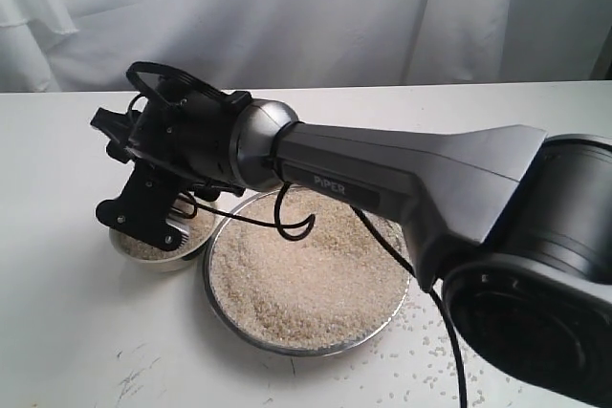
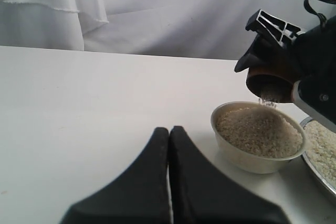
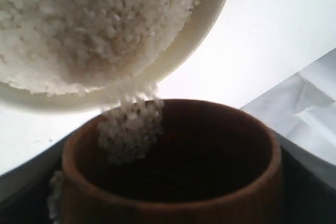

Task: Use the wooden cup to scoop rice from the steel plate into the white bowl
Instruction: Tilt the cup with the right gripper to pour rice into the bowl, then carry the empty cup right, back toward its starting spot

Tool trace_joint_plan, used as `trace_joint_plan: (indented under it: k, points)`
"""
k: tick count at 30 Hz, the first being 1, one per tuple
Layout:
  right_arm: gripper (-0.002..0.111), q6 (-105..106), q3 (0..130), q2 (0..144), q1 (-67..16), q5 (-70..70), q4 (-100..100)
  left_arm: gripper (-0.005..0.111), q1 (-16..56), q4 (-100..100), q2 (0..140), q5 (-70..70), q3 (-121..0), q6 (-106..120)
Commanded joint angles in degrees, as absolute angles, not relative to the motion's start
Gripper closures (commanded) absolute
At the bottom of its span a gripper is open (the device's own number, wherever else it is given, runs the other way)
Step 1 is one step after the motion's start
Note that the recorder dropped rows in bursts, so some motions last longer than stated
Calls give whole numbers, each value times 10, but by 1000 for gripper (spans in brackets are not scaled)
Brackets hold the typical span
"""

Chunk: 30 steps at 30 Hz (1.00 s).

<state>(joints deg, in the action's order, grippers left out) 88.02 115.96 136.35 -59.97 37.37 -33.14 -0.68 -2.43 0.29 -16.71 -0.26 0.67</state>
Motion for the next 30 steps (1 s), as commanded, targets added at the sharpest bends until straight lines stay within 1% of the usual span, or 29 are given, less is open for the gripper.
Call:
trace_joint_plan:
  k: [1, 7, 12, 15, 25, 27, 28, 29, 30]
  points:
    - [108, 868, 1164, 1353, -614, 375, -371, 107, -6, -25, 0, -163, 0, 5]
    - [108, 850, 1164, 1346, -619, 376, -380, 107, -6, -25, 0, -163, 0, 5]
    - [108, 690, 1164, 1344, -606, 378, -330, 107, -6, -25, 0, -163, 0, 5]
    - [108, 615, 1164, 1335, -587, 379, -234, 107, -6, -25, 0, -163, 0, 5]
    - [108, 664, 1155, 1288, -514, 341, 146, 107, -6, -25, 0, -163, 0, 5]
    - [108, 698, 1135, 1273, -497, 321, 227, 107, -6, -25, 0, -163, 0, 5]
    - [108, 740, 1101, 1255, -482, 301, 316, 107, -6, -25, 0, -163, 0, 5]
    - [108, 770, 1078, 1242, -474, 289, 359, 107, -6, -25, 0, -163, 0, 5]
    - [108, 836, 1030, 1214, -459, 263, 441, 107, -6, -25, 0, -163, 0, 5]
